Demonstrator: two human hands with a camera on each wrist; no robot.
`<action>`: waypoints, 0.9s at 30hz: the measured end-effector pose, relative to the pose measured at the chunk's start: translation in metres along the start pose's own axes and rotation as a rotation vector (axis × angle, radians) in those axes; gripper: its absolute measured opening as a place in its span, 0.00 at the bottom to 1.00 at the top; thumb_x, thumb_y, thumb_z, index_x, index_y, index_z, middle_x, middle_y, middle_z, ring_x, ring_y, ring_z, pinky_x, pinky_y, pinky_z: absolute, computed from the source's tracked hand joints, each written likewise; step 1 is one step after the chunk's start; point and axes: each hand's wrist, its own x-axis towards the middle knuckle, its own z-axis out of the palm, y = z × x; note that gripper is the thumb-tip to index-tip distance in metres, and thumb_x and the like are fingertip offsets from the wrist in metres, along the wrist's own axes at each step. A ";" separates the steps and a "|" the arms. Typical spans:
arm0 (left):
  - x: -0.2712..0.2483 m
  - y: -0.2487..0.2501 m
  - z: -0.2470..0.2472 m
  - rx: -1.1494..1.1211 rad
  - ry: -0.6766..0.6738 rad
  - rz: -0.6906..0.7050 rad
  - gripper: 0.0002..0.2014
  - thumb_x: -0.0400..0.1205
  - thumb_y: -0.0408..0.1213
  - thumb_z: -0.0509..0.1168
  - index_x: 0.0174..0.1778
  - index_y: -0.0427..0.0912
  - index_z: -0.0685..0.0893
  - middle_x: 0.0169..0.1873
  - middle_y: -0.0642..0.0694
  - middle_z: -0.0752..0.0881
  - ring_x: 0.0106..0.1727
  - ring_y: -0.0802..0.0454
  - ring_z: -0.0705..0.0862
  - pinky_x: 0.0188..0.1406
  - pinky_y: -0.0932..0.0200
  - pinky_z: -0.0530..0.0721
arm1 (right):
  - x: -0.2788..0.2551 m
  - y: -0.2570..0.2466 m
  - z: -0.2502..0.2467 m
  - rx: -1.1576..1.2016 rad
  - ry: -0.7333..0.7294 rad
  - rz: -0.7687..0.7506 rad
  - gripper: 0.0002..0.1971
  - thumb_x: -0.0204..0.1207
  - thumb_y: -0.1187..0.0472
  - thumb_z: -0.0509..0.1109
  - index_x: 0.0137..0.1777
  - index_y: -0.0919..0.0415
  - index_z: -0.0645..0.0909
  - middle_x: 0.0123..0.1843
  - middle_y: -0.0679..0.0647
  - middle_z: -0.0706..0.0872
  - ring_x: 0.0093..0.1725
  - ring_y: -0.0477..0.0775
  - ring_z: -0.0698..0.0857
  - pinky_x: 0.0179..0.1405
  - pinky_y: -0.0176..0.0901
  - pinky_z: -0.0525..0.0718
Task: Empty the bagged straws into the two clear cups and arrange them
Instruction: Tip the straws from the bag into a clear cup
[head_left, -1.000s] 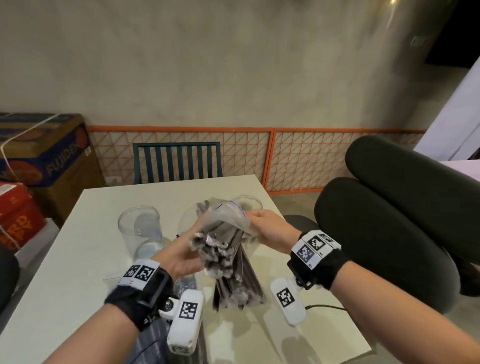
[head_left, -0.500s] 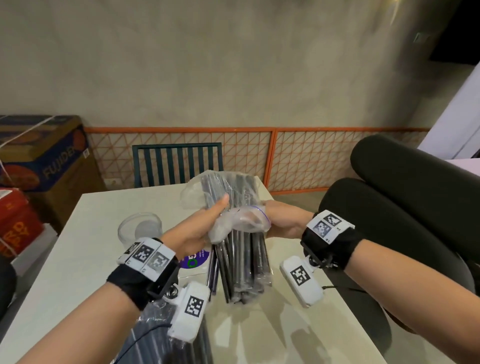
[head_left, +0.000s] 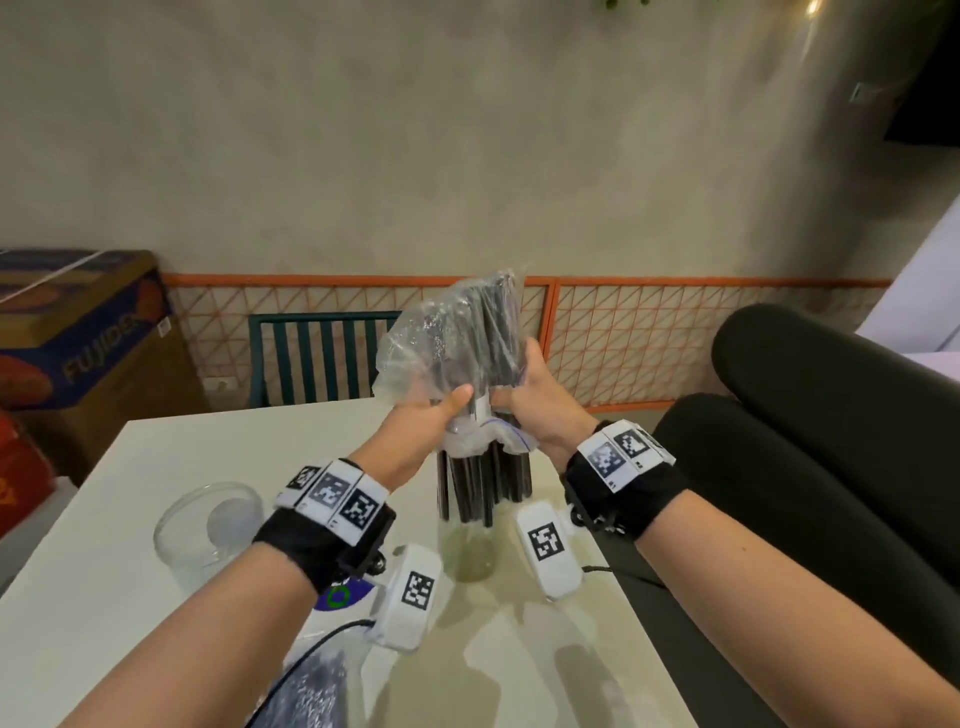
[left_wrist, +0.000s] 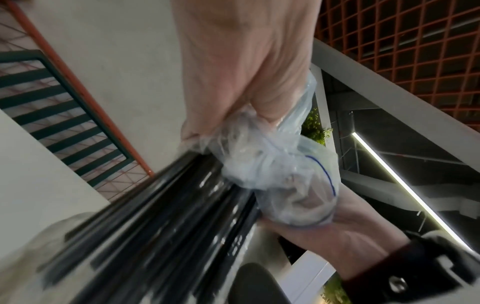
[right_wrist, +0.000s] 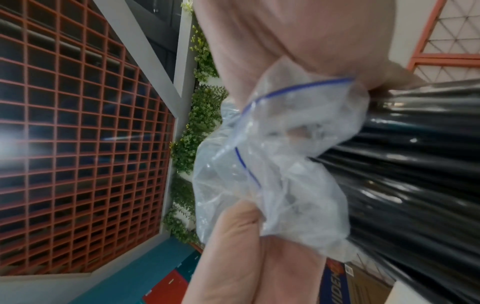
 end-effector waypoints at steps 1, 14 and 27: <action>0.007 0.001 0.005 -0.031 0.028 0.043 0.19 0.83 0.34 0.60 0.71 0.41 0.71 0.60 0.49 0.83 0.58 0.57 0.83 0.54 0.68 0.82 | 0.007 -0.001 -0.002 0.010 0.016 -0.017 0.37 0.73 0.79 0.65 0.76 0.51 0.57 0.66 0.57 0.81 0.58 0.51 0.85 0.48 0.40 0.86; 0.052 -0.031 0.018 -0.405 0.222 0.102 0.24 0.83 0.24 0.56 0.76 0.42 0.67 0.68 0.39 0.79 0.61 0.47 0.83 0.52 0.59 0.87 | 0.063 0.039 -0.007 0.319 -0.028 -0.012 0.41 0.71 0.84 0.58 0.76 0.45 0.60 0.63 0.55 0.81 0.62 0.60 0.83 0.60 0.53 0.84; 0.072 -0.035 0.014 -0.378 0.240 0.039 0.23 0.83 0.32 0.59 0.75 0.40 0.65 0.63 0.43 0.82 0.56 0.52 0.85 0.43 0.66 0.88 | 0.071 0.039 -0.017 0.210 -0.193 -0.013 0.42 0.75 0.76 0.66 0.81 0.48 0.51 0.75 0.58 0.74 0.72 0.54 0.78 0.74 0.53 0.74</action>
